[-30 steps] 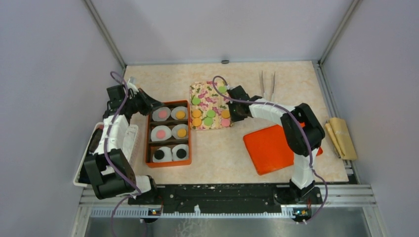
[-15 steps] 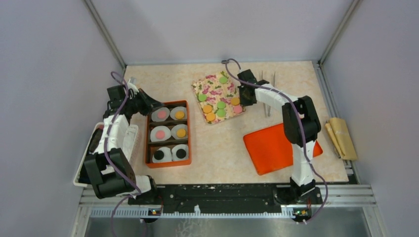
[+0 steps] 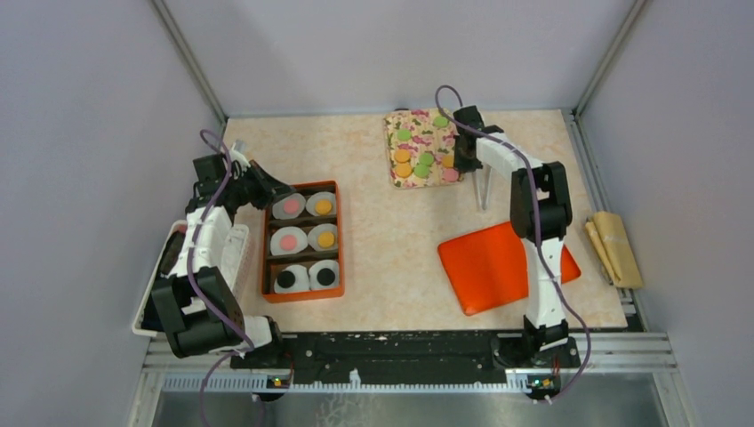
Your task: Pack the cookies
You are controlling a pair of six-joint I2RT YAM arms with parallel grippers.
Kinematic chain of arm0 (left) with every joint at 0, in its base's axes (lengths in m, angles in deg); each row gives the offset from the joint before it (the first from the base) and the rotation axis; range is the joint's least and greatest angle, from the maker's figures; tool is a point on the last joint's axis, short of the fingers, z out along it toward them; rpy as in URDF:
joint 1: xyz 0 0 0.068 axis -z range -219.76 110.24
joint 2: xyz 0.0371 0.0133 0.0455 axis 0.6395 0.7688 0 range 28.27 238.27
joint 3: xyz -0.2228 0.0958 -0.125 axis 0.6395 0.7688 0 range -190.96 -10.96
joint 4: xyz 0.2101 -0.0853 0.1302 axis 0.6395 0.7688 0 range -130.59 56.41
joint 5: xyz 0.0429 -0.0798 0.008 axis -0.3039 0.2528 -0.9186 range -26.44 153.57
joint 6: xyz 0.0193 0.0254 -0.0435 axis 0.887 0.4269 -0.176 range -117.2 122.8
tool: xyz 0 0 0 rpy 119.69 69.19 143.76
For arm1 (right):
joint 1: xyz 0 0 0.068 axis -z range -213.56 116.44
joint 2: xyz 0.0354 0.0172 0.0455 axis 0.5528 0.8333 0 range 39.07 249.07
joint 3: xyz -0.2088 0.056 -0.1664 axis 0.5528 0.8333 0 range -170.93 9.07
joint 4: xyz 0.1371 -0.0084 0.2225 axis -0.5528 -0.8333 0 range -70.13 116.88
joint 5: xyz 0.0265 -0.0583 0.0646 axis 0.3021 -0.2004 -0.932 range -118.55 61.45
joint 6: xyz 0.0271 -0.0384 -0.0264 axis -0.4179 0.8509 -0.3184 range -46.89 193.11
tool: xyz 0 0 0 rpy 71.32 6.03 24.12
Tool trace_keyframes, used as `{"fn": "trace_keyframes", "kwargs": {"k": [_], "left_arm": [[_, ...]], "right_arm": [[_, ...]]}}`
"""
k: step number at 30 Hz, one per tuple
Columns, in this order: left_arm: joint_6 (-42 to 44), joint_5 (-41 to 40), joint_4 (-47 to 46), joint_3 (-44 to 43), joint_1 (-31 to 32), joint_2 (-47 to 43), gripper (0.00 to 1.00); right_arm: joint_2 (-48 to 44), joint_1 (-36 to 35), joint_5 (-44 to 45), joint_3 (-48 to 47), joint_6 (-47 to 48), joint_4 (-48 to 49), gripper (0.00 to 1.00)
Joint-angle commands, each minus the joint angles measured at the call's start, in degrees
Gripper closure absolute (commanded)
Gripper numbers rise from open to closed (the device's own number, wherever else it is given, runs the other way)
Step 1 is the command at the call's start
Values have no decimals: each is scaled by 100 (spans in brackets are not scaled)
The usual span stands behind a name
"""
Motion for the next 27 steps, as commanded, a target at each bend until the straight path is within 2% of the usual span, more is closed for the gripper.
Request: {"fn": "trace_keyframes", "kwargs": {"k": [1,2,5,8,12,15,19,22,24,26,27], "left_arm": [[152,-53,-10,-116,8,24,100],[144,-57,-19,-116,6,34,100],[122,-61,-49,-110,10,92,100],[113,-69,-80,-94,5,140,100],[72,-81,-152,-65,10,143,100],[24,-90,-212,-53,11,147,100],[-1,-136,-162,-140,8,149,100],[83,-626,275,-441,40,4,99],[208,-1075,545,-701,60,-228,90],[337,-1428,713,-928,63,-470,76],[363,-1518,758,-1024,56,-574,74]], "right_arm": [[121,7,-25,-334,86,143,98],[14,3,-104,-259,96,245,95],[-393,-9,-247,1,155,579,73],[-940,-66,-178,312,144,835,57],[-1860,-329,-12,838,23,920,44],[-2482,-882,-90,1445,-8,1042,44],[-2839,-2028,-119,1908,-4,933,45],[-2854,-2826,-340,2010,-148,989,46],[-2710,-3242,-475,1900,-251,999,46],[-2478,-3534,-516,1726,-309,1005,47],[-2354,-3632,-552,1639,-336,1013,47]]}}
